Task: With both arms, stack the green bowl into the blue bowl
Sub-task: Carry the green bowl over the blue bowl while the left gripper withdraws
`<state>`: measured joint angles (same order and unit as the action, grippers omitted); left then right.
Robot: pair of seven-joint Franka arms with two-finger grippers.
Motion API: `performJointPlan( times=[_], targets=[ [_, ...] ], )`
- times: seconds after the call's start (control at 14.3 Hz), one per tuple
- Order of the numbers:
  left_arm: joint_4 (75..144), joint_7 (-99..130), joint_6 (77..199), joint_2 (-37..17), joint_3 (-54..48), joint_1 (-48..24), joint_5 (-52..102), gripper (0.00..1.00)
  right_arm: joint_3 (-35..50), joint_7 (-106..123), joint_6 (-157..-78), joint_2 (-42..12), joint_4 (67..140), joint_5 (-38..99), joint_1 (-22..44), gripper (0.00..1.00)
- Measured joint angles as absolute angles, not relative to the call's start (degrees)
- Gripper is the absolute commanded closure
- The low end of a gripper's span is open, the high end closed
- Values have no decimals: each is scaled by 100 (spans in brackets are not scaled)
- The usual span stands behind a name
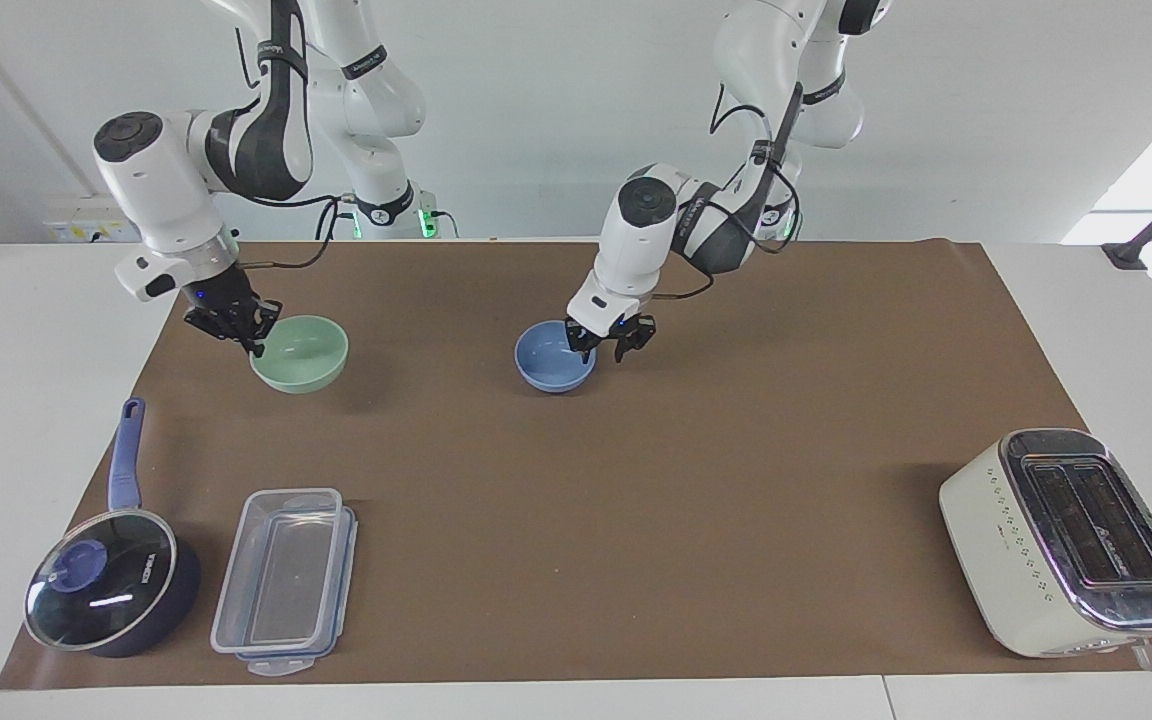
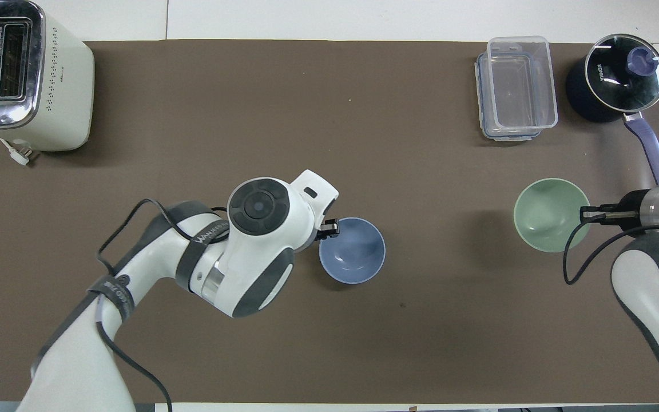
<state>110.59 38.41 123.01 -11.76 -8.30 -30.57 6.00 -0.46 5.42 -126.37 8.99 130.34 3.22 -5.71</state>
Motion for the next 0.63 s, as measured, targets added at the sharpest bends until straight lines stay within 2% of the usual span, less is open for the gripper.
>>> performJointPlan(
  times=[0.35, 0.63],
  targets=[
    [9965, 2734, 10446, -760, -739, -1555, 597, 0, -13, -1486, -12935, 879, 13027, 561, 953, 100],
    [9591, 1009, 9677, -719, -696, -296, 366, 0, 11, -2951, -13397, 675, 13028, 565, 2239, 100]
  ],
)
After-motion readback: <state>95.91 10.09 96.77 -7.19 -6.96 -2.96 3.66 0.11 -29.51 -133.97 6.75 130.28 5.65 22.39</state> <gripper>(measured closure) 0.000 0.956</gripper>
